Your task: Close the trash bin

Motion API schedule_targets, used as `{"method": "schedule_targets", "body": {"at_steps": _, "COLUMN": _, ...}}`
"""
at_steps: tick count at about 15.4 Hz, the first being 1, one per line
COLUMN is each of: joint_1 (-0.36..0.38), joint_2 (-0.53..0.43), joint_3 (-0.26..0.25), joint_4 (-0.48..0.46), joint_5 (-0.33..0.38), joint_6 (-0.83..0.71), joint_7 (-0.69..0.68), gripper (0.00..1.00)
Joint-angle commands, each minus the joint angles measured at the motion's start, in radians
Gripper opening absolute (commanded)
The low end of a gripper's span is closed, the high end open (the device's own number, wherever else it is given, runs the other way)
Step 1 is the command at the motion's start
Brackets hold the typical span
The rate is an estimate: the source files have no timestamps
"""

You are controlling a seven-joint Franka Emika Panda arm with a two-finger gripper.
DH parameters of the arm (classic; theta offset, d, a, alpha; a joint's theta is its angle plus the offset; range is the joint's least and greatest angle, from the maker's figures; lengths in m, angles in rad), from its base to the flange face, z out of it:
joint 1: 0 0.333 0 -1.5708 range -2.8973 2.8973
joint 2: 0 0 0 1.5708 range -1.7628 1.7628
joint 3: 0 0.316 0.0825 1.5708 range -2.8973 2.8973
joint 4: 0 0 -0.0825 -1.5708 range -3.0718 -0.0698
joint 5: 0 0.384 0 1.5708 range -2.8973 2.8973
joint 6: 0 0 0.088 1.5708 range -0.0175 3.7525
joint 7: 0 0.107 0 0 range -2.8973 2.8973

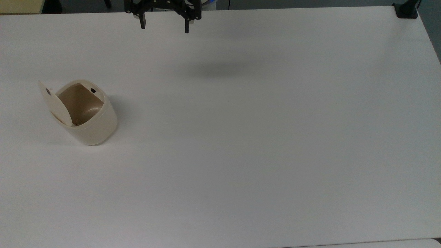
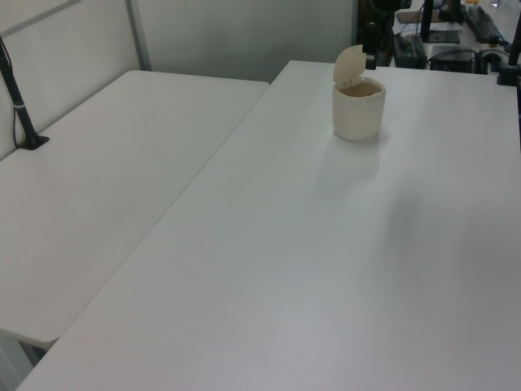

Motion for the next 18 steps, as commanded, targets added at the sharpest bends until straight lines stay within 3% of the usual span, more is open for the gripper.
{"method": "schedule_targets", "body": {"at_steps": 1, "joint_1": 0.007, "joint_2": -0.01, "joint_3": -0.003, "joint_4": -0.013, "joint_5": 0.006, "joint_6": -0.007, "joint_7": -0.025, "gripper": 1.0}}
{"method": "schedule_targets", "body": {"at_steps": 17, "joint_1": 0.028, "joint_2": 0.007, "joint_3": -0.001, "joint_4": -0.016, "joint_5": 0.004, "joint_6": -0.008, "joint_7": -0.027, "gripper": 1.0}}
{"method": "schedule_targets", "body": {"at_steps": 18, "joint_1": 0.028, "joint_2": 0.007, "joint_3": -0.001, "joint_4": -0.014, "joint_5": 0.003, "joint_6": -0.008, "joint_7": -0.027, "gripper": 0.92}}
